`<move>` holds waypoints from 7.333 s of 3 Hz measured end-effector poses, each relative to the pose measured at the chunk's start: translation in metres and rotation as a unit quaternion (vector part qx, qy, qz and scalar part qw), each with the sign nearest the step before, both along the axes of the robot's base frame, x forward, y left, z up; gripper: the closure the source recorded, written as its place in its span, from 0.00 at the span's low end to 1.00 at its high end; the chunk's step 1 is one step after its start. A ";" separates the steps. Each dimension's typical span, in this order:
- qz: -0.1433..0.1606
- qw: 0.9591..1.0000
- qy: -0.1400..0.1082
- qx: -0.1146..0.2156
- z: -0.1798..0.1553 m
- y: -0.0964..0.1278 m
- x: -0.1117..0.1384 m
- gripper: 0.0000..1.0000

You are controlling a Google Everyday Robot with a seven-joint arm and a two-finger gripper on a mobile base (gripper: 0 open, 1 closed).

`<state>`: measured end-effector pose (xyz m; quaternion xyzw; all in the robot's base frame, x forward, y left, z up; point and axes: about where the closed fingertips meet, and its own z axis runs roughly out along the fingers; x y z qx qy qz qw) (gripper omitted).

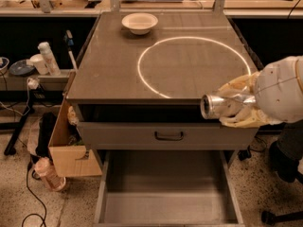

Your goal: Place redbull can into middle drawer

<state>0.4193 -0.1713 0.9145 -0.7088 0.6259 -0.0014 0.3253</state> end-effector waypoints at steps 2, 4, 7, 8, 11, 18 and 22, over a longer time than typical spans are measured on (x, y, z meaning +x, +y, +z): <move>0.012 0.999 0.028 -0.011 -0.033 0.013 -0.030 1.00; -0.015 0.997 0.049 -0.052 -0.077 0.029 -0.054 1.00; -0.024 0.991 0.072 -0.112 -0.156 0.049 -0.031 1.00; -0.022 0.991 0.076 -0.107 -0.171 0.053 -0.031 1.00; 0.008 0.993 0.092 -0.071 -0.230 0.061 -0.014 1.00; 0.027 0.982 0.173 -0.069 -0.387 0.081 -0.014 1.00; 0.012 0.973 0.213 -0.083 -0.441 0.082 -0.019 1.00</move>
Offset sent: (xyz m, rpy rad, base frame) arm -0.0326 0.0021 -0.0347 -0.0317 0.0940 0.0230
